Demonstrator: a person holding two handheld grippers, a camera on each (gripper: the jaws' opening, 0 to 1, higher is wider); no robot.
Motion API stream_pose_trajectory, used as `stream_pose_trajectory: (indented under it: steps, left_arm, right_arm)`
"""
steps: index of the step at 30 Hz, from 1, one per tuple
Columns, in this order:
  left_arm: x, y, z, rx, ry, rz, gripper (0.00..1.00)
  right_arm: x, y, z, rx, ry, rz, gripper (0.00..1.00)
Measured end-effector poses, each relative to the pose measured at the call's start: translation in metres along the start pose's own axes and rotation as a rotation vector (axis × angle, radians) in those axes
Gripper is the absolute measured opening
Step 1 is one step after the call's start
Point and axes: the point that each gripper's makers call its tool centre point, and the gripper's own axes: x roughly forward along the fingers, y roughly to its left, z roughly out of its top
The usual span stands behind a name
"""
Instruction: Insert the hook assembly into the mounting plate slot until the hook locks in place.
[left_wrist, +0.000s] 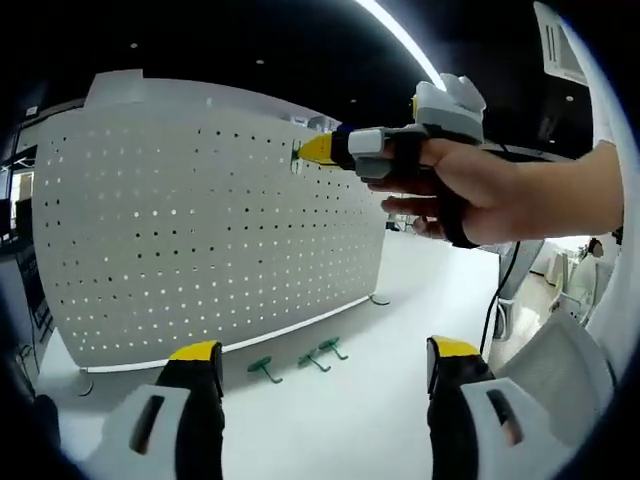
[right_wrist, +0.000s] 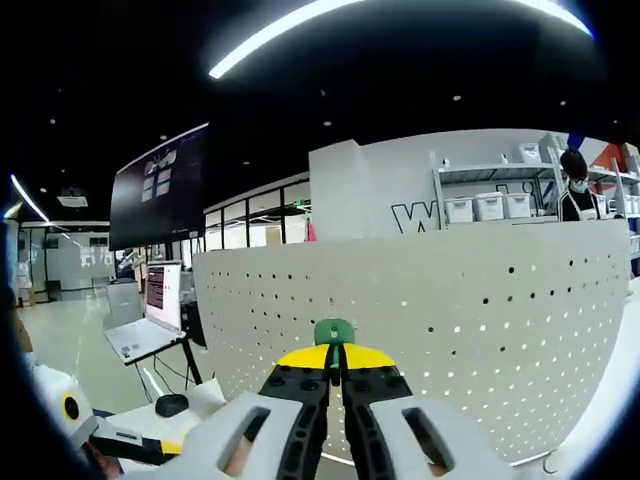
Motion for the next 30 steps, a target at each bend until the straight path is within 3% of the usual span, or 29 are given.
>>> stream_pose_trajectory:
  steps: [16, 30]
  left_arm:
    - [-0.011, 0.002, -0.008, -0.002, 0.01, 0.025, 0.86]
    - [-0.013, 0.002, -0.017, -0.004, 0.021, 0.023, 0.85]
  right_arm:
    - [0.029, -0.007, 0.025, -0.029, -0.058, -0.023, 0.01]
    - [0.048, -0.007, 0.03, -0.04, -0.088, -0.054, 0.01]
